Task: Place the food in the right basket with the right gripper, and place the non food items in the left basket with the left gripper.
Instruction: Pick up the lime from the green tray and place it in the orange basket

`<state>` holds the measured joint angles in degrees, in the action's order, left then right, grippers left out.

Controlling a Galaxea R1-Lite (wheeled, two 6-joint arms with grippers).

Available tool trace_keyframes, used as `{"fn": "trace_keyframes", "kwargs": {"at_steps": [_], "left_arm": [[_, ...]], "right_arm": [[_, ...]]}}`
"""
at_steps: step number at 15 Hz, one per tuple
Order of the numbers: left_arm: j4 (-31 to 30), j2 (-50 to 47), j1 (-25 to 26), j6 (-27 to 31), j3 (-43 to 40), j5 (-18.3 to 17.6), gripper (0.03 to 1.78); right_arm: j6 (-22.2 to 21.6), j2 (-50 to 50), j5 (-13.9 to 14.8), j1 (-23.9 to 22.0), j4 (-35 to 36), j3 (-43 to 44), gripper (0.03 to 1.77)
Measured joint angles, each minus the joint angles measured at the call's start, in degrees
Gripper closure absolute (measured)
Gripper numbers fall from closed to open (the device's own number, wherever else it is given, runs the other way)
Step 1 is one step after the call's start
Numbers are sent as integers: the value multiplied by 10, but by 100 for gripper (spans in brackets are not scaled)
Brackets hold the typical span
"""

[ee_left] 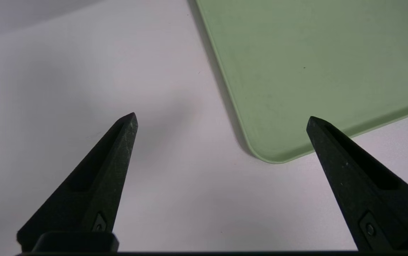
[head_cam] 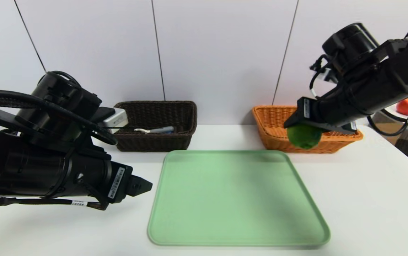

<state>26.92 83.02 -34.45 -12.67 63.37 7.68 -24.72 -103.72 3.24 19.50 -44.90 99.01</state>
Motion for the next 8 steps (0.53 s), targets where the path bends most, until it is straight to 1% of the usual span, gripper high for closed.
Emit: {"fn": "trace_keyframes", "kwargs": {"at_steps": [2,5,8], "left_arm": [[0,-1,0,0,0,0,12],[-1,-1,0,-1,-9,0,12],[-15,0,0,0,-14,0,12]], "right_arm": [[24,-5,0,-23,2,24,78],[28,-32,0,-49,15,54,78],[38,-73,-1,-68,74,69,78]]}}
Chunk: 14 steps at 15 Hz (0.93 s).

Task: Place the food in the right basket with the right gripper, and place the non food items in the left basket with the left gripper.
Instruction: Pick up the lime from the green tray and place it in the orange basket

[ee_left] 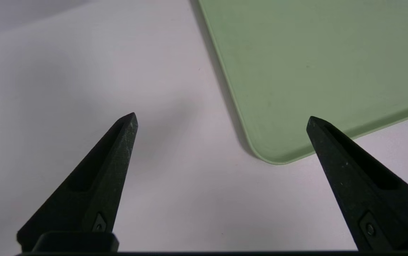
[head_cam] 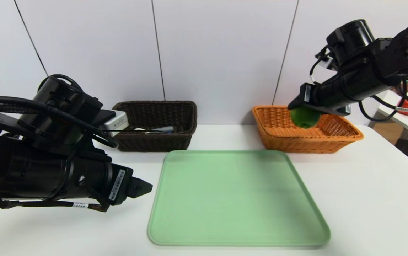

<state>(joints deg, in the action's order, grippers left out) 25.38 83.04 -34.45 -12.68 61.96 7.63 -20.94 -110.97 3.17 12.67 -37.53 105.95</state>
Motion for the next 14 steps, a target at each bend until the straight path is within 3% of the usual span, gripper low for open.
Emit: {"fn": "trace_keyframes", "kwargs": {"at_steps": [3,11,14], "left_arm": [[-6,0,0,0,-1,0,12],[-22,17,2,0,-2,1,12],[-24,22,2,0,-3,1,12]], "right_arm": [[33,-37,0,-19,60,6,78],[145,-104,1,-57,91,47,78],[162,-120,0,-60,92,48,78]]}}
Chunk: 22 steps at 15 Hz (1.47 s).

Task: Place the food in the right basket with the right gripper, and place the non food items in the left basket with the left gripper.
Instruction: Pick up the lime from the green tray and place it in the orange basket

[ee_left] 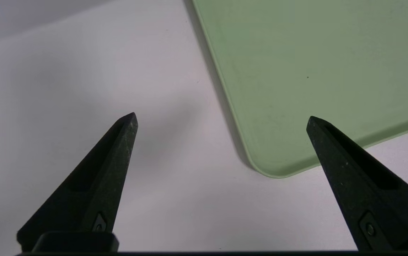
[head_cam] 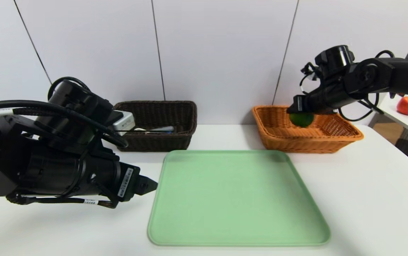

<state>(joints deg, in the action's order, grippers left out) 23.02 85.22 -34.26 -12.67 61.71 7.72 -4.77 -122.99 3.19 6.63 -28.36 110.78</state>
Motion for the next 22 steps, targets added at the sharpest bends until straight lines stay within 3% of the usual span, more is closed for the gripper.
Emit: {"fn": "trace_keyframes", "kwargs": {"at_steps": [12,17,22], "left_arm": [[0,-3,1,0,0,0,12],[1,-10,1,0,0,0,12],[0,-18,1,0,1,0,12]], "right_arm": [[3,-36,-1,-4,-5,7,78],[2,-33,-2,-5,-5,7,48],[2,-12,-4,-6,-10,7,29]]}}
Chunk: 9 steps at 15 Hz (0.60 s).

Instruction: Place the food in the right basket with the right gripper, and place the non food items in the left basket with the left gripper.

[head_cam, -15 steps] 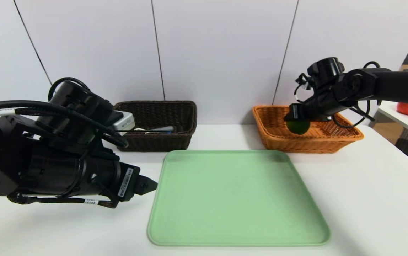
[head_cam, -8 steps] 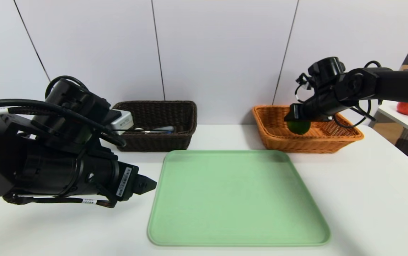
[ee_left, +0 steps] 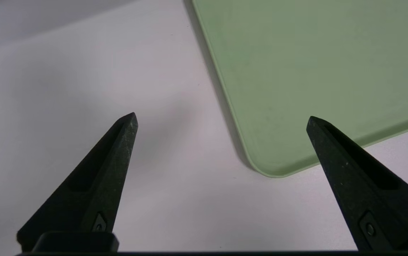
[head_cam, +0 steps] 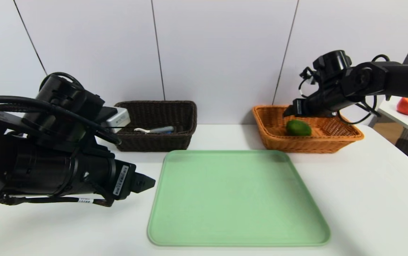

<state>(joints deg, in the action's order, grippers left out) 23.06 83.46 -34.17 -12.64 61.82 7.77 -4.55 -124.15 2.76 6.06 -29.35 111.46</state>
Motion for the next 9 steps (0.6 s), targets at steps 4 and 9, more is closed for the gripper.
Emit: {"fn": "trace_keyframes", "kwargs": {"at_steps": [4,9], "left_arm": [[3,-33,6,4,1,1,12],[5,-90,14,9,0,37,12]], "right_arm": [[-4,60,-4,1,-51,-2,21],[-10,180,-30,20,-149,-41,15]]}}
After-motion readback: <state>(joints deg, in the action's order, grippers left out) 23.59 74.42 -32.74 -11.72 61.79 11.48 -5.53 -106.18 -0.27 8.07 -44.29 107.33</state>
